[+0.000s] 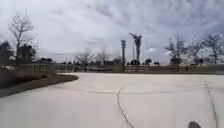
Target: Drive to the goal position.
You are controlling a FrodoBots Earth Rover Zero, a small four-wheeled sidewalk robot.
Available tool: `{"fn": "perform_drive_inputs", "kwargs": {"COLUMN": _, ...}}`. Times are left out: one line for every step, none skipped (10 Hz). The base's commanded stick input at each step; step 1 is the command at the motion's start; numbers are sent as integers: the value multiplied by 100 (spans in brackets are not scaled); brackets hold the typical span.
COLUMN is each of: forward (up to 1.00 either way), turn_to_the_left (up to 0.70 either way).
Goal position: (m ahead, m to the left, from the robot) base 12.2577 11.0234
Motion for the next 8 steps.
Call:
{"fn": "perform_drive_inputs", "kwargs": {"forward": 100, "turn_to_the_left": 0}}
{"fn": "perform_drive_inputs", "kwargs": {"forward": 100, "turn_to_the_left": 0}}
{"fn": "perform_drive_inputs", "kwargs": {"forward": 100, "turn_to_the_left": 0}}
{"fn": "perform_drive_inputs", "kwargs": {"forward": 100, "turn_to_the_left": 0}}
{"fn": "perform_drive_inputs", "kwargs": {"forward": 100, "turn_to_the_left": 0}}
{"fn": "perform_drive_inputs", "kwargs": {"forward": 100, "turn_to_the_left": 0}}
{"fn": "perform_drive_inputs", "kwargs": {"forward": 100, "turn_to_the_left": 0}}
{"fn": "perform_drive_inputs", "kwargs": {"forward": 100, "turn_to_the_left": 0}}
